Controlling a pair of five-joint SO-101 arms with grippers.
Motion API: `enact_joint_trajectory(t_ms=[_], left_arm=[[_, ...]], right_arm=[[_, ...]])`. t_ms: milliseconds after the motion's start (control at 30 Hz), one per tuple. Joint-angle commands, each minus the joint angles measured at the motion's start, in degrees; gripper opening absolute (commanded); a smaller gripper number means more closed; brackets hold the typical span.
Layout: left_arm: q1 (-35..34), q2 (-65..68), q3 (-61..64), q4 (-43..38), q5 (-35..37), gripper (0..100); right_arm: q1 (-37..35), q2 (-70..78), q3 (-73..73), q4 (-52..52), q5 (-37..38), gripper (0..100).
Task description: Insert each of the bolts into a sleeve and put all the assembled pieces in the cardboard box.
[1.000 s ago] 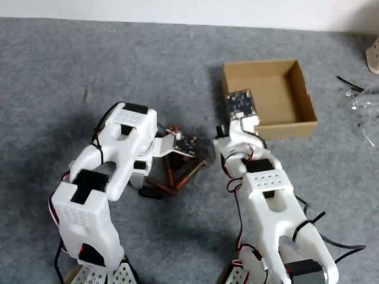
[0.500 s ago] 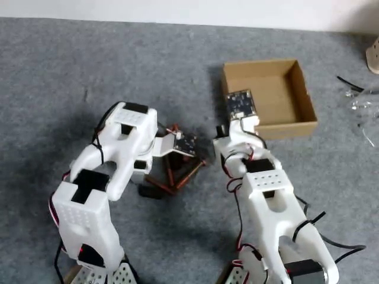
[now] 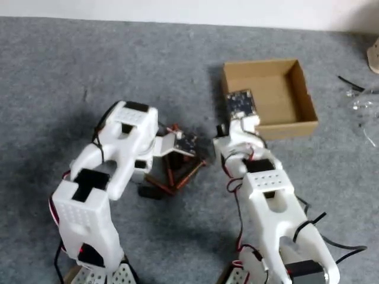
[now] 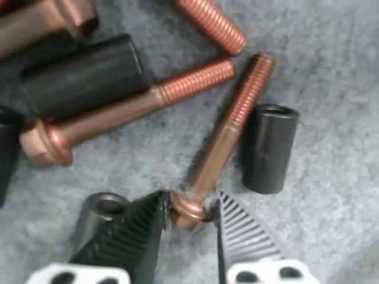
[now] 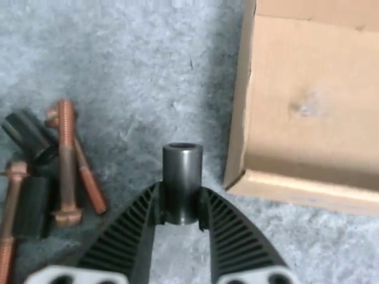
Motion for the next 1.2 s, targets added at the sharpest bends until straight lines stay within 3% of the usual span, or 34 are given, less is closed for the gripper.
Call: enact_joint_trajectory(t_ms=[0,333,567,800,900,967,1067,1167], left_arm=[[-2.86,-4.35,-5.58,4.57,-7.03,1],[-10.95,-11.74,-11.82,15.82,-15.56,1],[-19.47,-11.56,-11.38,15.38,-29.01,1],[-23.43,-11.65,-11.91,8.62,-29.1,1],[-23.16,-11.65,-11.56,7.12,-21.8,3],[-22.55,-11.65,-11.3,4.66,-15.65,9],[-21.67,-11.65,-11.65,0.53,-3.16,21],[-19.82,-11.91,-11.82,-4.57,9.67,21]], right_arm=[[0.75,-1.71,-0.04,-4.0,-0.44,0.4],[0.75,-1.71,-0.04,-3.82,-0.44,0.4],[0.75,-1.71,-0.04,-3.82,-0.44,0.4],[0.75,-1.71,-0.04,-3.82,-0.44,0.4],[0.75,-1.71,-0.04,-3.91,-0.44,0.4],[0.75,-1.71,-0.04,-3.91,-0.44,0.4],[0.75,-1.71,-0.04,-3.91,-0.44,0.4],[0.75,-1.71,-0.04,-3.91,-0.44,0.4]])
